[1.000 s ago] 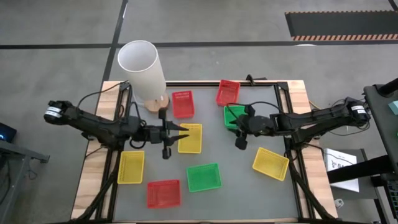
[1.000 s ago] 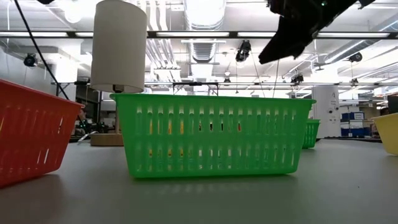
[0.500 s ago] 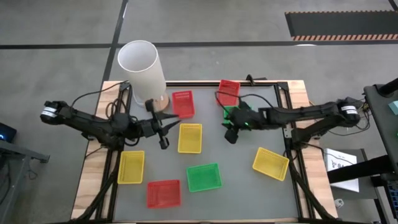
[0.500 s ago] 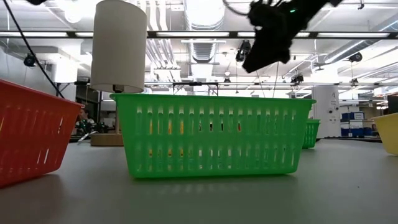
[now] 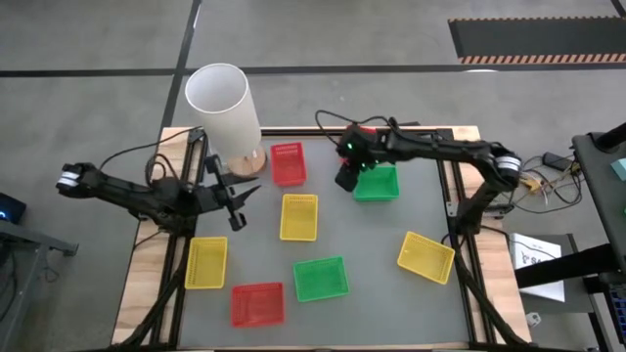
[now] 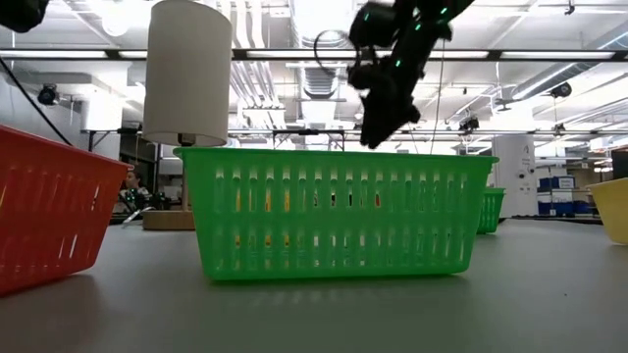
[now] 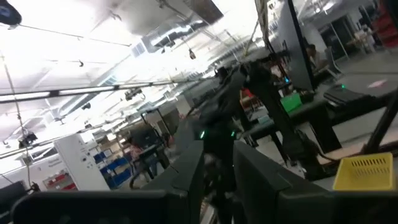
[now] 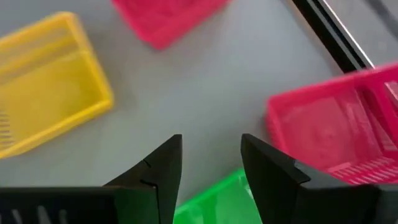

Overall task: Stack baskets by color
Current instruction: Stack the top right red basket on the top left red basket

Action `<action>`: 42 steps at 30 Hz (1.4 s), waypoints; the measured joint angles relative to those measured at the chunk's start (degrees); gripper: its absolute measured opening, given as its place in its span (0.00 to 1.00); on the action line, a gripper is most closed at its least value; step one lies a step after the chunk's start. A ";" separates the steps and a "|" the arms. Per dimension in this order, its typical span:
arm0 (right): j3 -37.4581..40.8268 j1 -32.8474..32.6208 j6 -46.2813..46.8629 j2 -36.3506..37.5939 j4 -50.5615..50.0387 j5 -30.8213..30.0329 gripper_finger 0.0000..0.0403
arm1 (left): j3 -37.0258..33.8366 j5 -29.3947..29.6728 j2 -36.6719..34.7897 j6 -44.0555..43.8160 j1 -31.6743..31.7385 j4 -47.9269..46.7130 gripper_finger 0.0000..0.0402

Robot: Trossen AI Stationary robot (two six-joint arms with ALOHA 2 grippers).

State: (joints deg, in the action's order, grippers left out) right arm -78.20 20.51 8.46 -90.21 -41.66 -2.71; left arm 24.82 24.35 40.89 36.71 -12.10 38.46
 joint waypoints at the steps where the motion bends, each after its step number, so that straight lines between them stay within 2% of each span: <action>1: -1.01 1.14 0.01 -1.26 -0.89 0.12 0.39 | -0.59 0.01 -0.96 -0.02 0.00 -0.19 0.18; 6: -5.78 5.85 -0.36 -7.51 -1.70 1.23 0.39 | -1.84 0.00 -3.81 -0.07 0.00 -0.38 0.18; 10: -8.45 7.23 -10.51 -12.12 -2.95 6.03 0.39 | -1.86 -0.01 -4.19 -0.09 0.00 -0.33 0.18; 14: -9.65 7.49 -14.86 -14.77 -7.30 1.72 0.39 | -1.86 -0.02 -3.92 -0.09 0.00 -0.35 0.18; 21: -9.63 7.74 -15.99 -17.72 -6.07 0.96 0.38 | -1.88 -0.02 -3.81 -0.07 0.00 0.08 0.18; 25: -9.63 8.12 -15.96 -19.01 -3.95 -1.46 0.36 | -1.88 -0.02 -3.81 -0.07 0.00 0.14 0.18; 31: -9.61 7.98 -18.84 -20.53 -3.39 -1.81 0.26 | -1.88 -0.02 -3.83 -0.07 0.00 0.09 0.18; 38: -9.59 7.89 -21.48 -20.21 -2.94 -1.94 0.05 | -1.88 -0.02 -3.85 -0.02 0.00 0.13 0.18; 42: -9.59 7.75 -21.75 -18.77 -2.97 -2.14 0.03 | -1.88 -0.02 -3.86 -0.02 0.00 0.13 0.18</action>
State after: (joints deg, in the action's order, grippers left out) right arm -87.79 28.26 -13.30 -108.98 -44.62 -4.85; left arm 22.94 24.33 37.02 36.69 -12.10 38.59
